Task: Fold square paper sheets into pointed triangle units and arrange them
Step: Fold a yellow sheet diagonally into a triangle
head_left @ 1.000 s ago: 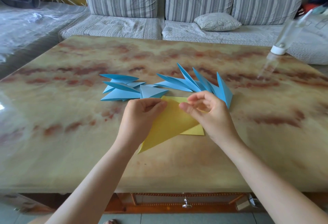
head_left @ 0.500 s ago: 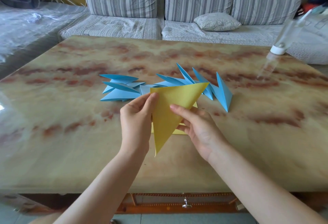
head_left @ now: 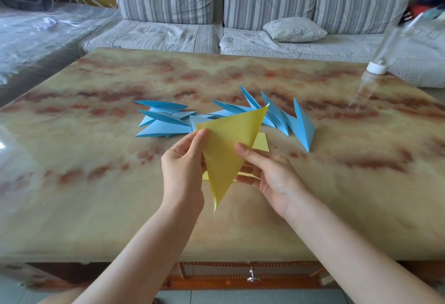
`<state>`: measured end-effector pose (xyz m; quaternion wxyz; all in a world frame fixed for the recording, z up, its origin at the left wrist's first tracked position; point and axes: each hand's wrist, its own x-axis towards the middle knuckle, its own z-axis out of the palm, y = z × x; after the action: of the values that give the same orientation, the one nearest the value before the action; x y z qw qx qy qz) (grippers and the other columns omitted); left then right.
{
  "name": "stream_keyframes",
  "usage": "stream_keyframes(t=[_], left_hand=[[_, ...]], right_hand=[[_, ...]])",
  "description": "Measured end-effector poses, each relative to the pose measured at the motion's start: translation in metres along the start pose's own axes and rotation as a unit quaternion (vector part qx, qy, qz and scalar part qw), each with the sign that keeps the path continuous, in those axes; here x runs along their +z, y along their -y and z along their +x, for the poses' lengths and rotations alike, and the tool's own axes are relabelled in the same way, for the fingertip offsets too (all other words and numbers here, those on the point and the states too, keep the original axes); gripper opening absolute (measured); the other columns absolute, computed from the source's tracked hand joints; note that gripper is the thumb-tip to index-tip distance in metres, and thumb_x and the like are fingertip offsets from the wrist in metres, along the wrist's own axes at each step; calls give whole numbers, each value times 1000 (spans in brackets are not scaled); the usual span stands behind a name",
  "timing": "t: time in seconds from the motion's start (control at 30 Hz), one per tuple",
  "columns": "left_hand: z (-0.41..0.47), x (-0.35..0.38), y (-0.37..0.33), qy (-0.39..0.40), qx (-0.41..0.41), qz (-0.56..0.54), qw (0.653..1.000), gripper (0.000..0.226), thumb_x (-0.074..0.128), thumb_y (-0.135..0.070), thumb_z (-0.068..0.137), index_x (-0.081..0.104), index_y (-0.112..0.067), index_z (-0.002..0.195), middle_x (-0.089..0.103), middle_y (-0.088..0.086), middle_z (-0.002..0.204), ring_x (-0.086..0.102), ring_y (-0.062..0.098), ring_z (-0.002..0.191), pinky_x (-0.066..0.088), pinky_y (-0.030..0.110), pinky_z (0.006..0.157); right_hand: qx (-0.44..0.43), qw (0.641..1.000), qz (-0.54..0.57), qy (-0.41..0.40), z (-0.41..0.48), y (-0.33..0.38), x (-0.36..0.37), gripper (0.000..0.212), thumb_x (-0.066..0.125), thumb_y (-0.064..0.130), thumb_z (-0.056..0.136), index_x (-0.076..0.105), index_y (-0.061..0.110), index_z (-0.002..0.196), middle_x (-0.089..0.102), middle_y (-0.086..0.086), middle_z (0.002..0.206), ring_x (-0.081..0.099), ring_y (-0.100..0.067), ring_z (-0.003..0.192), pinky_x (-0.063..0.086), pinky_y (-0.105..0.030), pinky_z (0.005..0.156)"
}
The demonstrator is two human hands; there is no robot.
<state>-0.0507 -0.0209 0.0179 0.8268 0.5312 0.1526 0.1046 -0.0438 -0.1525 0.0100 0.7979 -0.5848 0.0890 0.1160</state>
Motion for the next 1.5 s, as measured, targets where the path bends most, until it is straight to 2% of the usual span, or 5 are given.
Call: stream_keyframes(t=[0.63,0.83,1.07,1.4,1.5], left_hand=[[-3,1,-4,-24,-13,-70,997,13,58,-15,93,68,-19,85,72,-8,68,65,5,59,55,19,67],[-4,2,-4,-19,-30,-106,994,12,56,-14,94,68,-14,94,72,-5,73,66,4,59,54,17,60],[-4,2,-2,-34,-53,-159,985,11,54,-14,96,65,-12,99,73,-5,73,68,4,63,56,17,64],[5,-3,0,6,-108,-73,992,12,58,-12,92,66,-13,84,71,-1,73,67,9,65,56,23,67],[8,-4,-2,14,-86,1,996,10,61,-12,90,67,-10,97,67,1,87,65,12,78,56,27,78]], right_hand=[[-24,1000,-3,-14,-2,1,3,33,76,31,63,71,8,85,74,-8,85,68,-18,71,54,-27,62],[-49,998,8,-43,-2,1,4,10,75,16,77,74,7,82,74,-12,87,66,-20,71,55,-25,64],[-62,997,9,-49,-4,-2,8,10,74,18,79,74,9,83,73,-11,88,68,-21,76,56,-29,69],[-128,986,-14,-107,-2,8,2,7,71,10,82,72,6,89,72,-4,77,67,-15,66,57,-24,66],[-175,976,-61,-111,0,14,-3,5,71,6,82,72,4,87,72,-7,78,65,-14,66,55,-23,63]])
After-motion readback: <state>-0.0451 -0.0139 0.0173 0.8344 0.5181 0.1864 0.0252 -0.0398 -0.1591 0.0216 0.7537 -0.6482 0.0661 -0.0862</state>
